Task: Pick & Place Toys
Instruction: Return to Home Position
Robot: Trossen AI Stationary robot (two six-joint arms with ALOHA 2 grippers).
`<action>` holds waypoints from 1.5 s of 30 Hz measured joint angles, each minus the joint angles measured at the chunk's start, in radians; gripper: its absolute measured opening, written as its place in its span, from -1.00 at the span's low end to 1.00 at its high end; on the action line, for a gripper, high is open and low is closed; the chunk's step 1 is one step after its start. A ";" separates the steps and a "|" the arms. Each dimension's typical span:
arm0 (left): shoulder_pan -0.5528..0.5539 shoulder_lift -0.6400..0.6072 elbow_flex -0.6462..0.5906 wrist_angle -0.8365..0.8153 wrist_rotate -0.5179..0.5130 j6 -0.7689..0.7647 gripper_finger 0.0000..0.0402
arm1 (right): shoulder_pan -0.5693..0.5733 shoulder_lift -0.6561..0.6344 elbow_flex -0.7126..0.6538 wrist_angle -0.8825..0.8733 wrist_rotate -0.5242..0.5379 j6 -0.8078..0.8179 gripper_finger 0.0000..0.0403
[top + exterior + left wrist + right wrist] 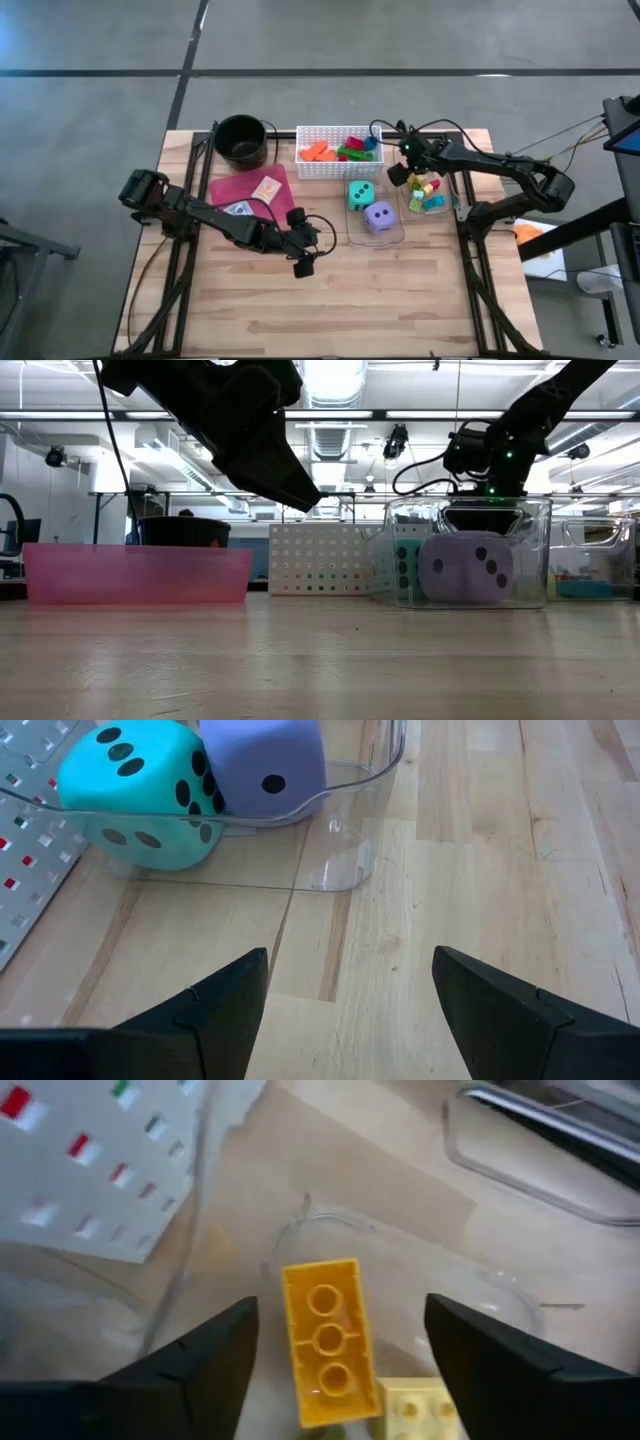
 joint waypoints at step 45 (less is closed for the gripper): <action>0.000 0.000 0.000 0.000 0.000 0.001 0.42 | 0.849 -0.238 -0.099 0.535 -0.015 0.170 0.69</action>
